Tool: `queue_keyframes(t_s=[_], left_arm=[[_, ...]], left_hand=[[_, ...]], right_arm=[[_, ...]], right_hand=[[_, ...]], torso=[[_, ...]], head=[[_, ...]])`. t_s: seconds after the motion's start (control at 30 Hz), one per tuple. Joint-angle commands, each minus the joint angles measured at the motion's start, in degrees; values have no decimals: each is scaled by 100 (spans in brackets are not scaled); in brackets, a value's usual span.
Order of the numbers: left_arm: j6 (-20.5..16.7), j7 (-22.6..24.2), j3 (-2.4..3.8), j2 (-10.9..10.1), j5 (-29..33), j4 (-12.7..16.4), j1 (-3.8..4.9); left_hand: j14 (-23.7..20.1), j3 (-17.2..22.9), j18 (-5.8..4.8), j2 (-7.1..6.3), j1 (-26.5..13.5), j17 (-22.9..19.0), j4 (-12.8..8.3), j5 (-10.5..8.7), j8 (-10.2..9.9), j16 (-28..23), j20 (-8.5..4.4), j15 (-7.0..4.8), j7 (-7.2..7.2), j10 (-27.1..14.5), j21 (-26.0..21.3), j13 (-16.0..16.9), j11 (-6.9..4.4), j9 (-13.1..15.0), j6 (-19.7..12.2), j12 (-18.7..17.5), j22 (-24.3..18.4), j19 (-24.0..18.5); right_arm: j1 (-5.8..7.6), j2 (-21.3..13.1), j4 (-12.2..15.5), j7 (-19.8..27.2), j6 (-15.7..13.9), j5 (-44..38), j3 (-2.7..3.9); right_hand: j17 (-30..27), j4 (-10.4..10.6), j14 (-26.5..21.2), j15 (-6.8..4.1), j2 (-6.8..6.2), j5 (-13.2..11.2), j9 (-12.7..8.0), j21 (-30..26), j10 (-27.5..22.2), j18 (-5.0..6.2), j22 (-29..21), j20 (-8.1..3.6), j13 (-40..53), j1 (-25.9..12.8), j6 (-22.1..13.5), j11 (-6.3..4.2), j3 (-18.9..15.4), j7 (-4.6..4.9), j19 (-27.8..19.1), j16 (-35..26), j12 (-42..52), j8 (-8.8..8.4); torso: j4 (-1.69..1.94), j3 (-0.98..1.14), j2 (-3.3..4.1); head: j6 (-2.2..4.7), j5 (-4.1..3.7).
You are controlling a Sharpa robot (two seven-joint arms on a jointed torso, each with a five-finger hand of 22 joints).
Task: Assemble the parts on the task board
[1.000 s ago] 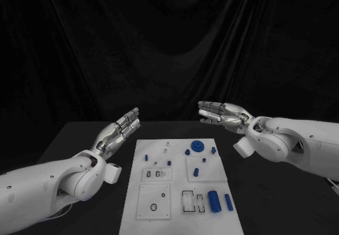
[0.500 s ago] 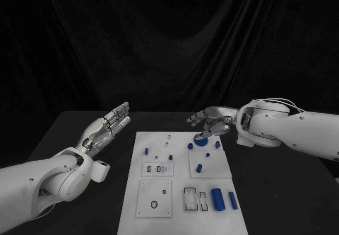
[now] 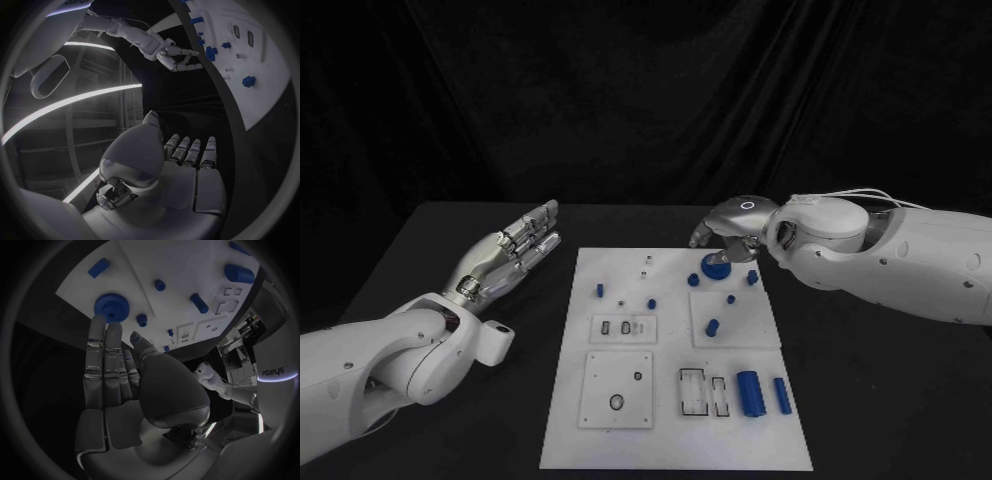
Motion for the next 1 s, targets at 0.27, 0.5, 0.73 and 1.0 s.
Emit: queue_keyframes(t_s=[0.27, 0.5, 0.73, 1.0], left_arm=[[168, 329, 6, -3, -105, -45, 20], [224, 313, 5, 10, -105, -76, 20], [274, 308, 5, 73, -106, -140, 19], [351, 282, 4, 145, -106, -158, 18]], left_hand=[[-29, 80, 67, 28, 153, -10, 0, 119, 36, 6, 30, -26, 45, -12, -15, 6, -30, 11, 89, 12, -10, -43], [-39, 92, 67, 41, 188, -11, 3, 153, 43, 4, 34, -25, 77, -39, -15, 1, -57, 16, 127, 8, -10, -45], [-41, 96, 67, 46, 197, -12, 4, 164, 46, 4, 35, -27, 90, -42, -13, 1, -63, 19, 145, 7, -9, -43], [-59, 114, 67, 80, 225, -15, 8, 206, 49, 0, 38, -26, 130, -80, -16, -7, -83, 20, 164, 2, -11, -49]], right_arm=[[-130, 43, -48, -10, -697, -684, 3], [-272, 30, -50, 118, -766, -696, 3], [-370, -6, -4, 174, -650, -699, 3], [-468, 19, -63, 285, -651, -699, 3]], right_hand=[[1891, 244, 240, -158, -243, -323, 0, 2876, 451, -248, 3083, -86, -97, -208, 301, -85, 243, 72, -170, 2425, -205, -160], [2067, 371, 303, -143, -314, -427, -60, 3355, 596, -298, 3653, -77, -110, -255, 421, -38, 232, 197, -213, 2642, -206, -171], [2095, 382, 309, -135, -337, -379, -83, 3511, 608, -318, 3851, -65, -129, -209, 502, -29, 255, 198, -226, 2683, -234, -177], [2052, 365, 287, -112, -322, -182, -117, 3587, 608, -322, 3972, -47, -167, -121, 574, 18, 341, 234, -287, 2660, -253, -194]], torso=[[-1, 5, 27], [24, -5, 38], [23, 0, 45], [16, 1, 58]], head=[[-47, -4], [-69, -28], [-114, 22], [-134, 13]])
